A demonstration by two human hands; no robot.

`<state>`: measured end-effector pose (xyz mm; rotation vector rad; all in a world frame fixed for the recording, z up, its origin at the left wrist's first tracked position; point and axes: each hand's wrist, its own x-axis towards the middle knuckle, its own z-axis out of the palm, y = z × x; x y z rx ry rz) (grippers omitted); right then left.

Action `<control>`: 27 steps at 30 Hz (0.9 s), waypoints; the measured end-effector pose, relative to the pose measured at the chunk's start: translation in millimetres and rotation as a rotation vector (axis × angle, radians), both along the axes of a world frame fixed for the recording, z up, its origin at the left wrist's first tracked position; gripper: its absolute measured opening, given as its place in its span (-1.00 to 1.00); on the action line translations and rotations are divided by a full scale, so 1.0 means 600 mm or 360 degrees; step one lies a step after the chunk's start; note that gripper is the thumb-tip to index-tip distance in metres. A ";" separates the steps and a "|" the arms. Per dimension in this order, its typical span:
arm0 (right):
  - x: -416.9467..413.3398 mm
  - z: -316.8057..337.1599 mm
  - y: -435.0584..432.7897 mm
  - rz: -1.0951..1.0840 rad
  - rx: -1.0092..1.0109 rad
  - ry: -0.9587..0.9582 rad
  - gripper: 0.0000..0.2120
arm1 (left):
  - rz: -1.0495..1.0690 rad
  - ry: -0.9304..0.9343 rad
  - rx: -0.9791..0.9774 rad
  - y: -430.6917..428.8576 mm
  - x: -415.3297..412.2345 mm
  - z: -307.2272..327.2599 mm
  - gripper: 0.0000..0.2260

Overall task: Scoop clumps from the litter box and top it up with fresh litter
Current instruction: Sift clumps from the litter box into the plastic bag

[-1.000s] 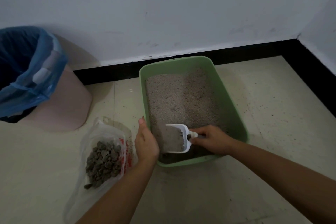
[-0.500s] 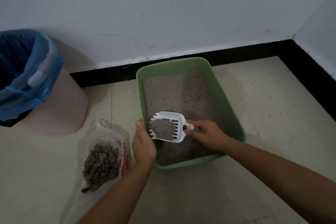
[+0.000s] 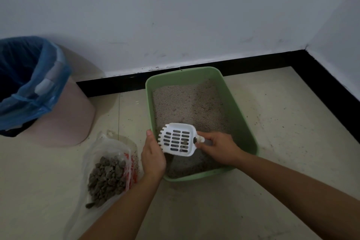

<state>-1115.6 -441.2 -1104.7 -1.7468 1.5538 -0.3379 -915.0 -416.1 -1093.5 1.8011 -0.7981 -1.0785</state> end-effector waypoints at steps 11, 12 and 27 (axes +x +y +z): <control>0.022 0.059 -0.013 -0.0085 -0.0072 0.0030 -0.64 | -0.0134 -0.0816 -0.0149 -0.025 0.137 0.039 -0.67; 0.033 0.070 -0.017 -0.0075 -0.0129 0.0029 -0.65 | -0.0107 -0.1045 -0.0190 -0.022 0.167 0.041 -0.70; 0.330 0.110 0.066 0.1437 -0.1133 0.1237 -0.60 | 0.0012 -0.1039 0.0277 0.052 0.358 0.035 -0.65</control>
